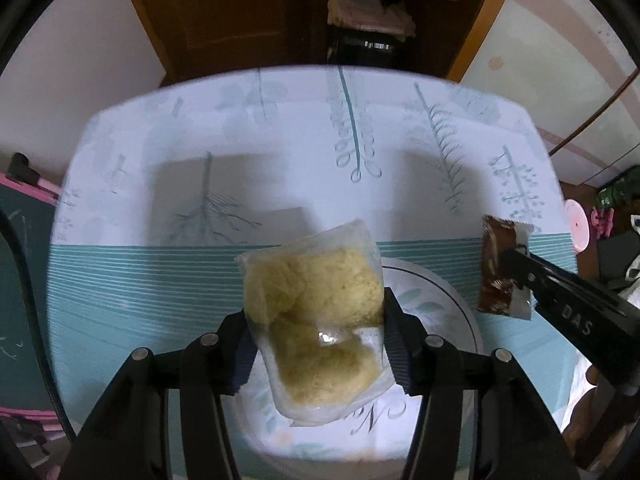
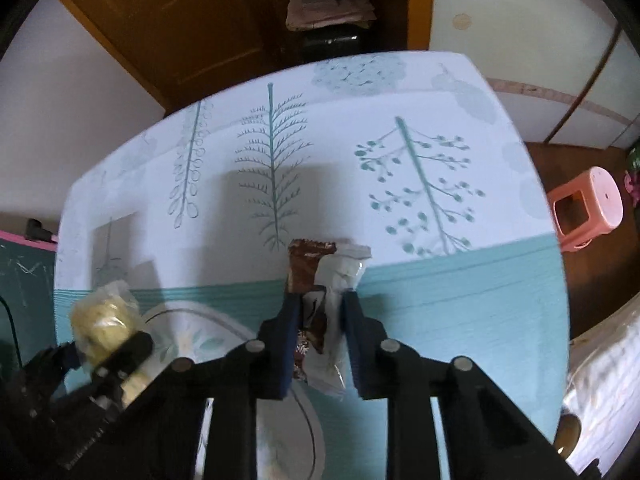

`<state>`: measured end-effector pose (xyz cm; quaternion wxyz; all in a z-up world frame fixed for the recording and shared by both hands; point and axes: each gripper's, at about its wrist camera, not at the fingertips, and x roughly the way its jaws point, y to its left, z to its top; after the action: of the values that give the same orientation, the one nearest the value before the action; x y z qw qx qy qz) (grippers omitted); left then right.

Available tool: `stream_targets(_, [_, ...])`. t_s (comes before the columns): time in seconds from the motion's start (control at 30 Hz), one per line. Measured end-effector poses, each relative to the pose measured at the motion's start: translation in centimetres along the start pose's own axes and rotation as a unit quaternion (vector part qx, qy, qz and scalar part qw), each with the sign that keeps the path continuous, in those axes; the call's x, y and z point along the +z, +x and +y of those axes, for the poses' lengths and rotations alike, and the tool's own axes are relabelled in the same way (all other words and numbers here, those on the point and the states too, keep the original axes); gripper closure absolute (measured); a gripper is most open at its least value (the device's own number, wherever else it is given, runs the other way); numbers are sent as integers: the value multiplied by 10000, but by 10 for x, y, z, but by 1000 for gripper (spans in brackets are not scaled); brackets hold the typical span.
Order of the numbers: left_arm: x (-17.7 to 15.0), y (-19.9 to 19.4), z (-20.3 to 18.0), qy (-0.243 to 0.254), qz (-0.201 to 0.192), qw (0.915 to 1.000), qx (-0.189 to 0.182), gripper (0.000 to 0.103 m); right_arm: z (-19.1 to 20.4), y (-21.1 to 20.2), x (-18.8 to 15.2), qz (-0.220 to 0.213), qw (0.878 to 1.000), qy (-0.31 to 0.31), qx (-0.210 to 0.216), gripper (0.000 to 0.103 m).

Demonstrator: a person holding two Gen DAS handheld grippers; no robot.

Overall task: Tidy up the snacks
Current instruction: 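Lift both held snacks and carry them over the white tray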

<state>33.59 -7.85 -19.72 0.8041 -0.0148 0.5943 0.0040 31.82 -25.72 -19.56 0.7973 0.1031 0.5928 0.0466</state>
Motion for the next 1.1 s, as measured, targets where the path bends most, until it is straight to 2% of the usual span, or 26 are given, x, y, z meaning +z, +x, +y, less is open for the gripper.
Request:
stream_targets(0.1, [-1,-40,13,92,-284,9995,-41,50,-4,-35,-14,-301,9994,1,180,84])
stream_targets(0.3, [-33,-137,29,361,-972,9944,-208,50,9,-130,-51,-1083,9922,-167,593,89])
stream_targets(0.43, [-65,-196,32,595,-1383,9881,-323,50,33,-196,-89,-1643,9814,-472,868,90])
stream_targets(0.67, [-128,-278,31,1018,-2008,9733,-451,50,65,-269,-158,-2317,9602,-989,1203,90])
stream_targets(0.9, [-184,-318,34,1303,-2446,9594,-516,49,66,-305,-211,-2713,9436,-1195,1475,90])
stream_targets(1.1, [-219,-312,40,1299,-2453,9595,-473,49,66,-306,-244,-2877,9377,-1335,1417,90])
